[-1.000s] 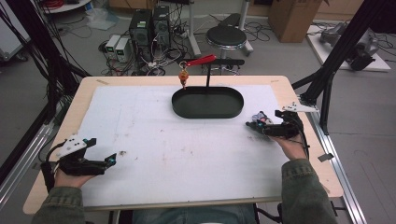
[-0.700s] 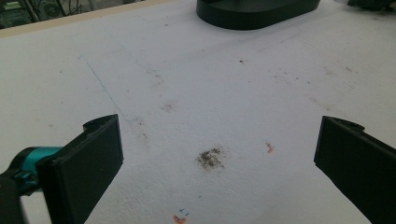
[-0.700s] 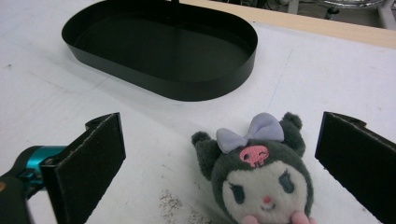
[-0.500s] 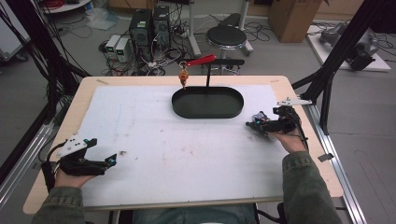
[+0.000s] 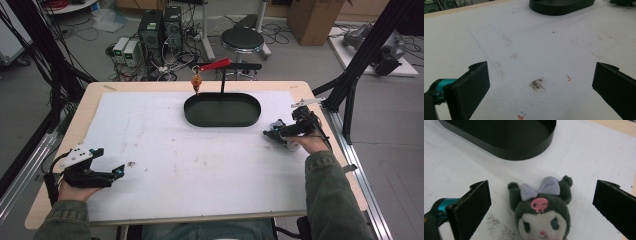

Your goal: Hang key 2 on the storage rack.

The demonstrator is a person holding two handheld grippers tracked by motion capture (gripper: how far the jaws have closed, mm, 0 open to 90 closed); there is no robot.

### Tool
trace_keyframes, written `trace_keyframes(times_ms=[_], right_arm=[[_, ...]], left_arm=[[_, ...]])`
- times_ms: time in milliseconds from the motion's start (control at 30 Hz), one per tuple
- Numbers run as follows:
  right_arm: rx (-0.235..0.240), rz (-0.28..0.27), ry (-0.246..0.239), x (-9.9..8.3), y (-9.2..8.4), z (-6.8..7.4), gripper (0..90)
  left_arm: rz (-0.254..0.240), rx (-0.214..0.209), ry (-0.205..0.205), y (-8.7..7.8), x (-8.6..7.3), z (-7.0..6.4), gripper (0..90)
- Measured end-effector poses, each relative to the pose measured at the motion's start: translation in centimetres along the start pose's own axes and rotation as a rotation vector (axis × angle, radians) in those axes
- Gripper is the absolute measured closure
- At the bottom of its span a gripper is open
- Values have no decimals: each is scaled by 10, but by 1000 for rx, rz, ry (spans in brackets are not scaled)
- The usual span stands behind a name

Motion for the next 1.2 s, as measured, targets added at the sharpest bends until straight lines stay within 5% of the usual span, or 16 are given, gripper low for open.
trace_keyframes(times_ms=[433,867,967,1067,1200], right_arm=[[42,124,2,-16,10,-7,4],[52,271,-63,-33,21,-4,7],[50,298,-100,-34,23,-1,72],[55,307,-130,-32,22,1,262],[55,304,-102,-31,19,0,347]], left_arm=[[5,2,7,1,-1,0,17],[0,5,7,2,0,1,17],[1,4,7,2,0,0,17],[3,3,11,2,-1,0,17],[1,3,13,2,-1,0,17]])
Point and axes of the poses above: each handheld gripper's, and its own axes: y roughly forward along the jaws, x roughly out of its top, z roughly to its left, the point moved 6 cm from there along y, roughly forward along the jaws, and after that the axes turned 4 degrees about -y, right-handed, at the moved point
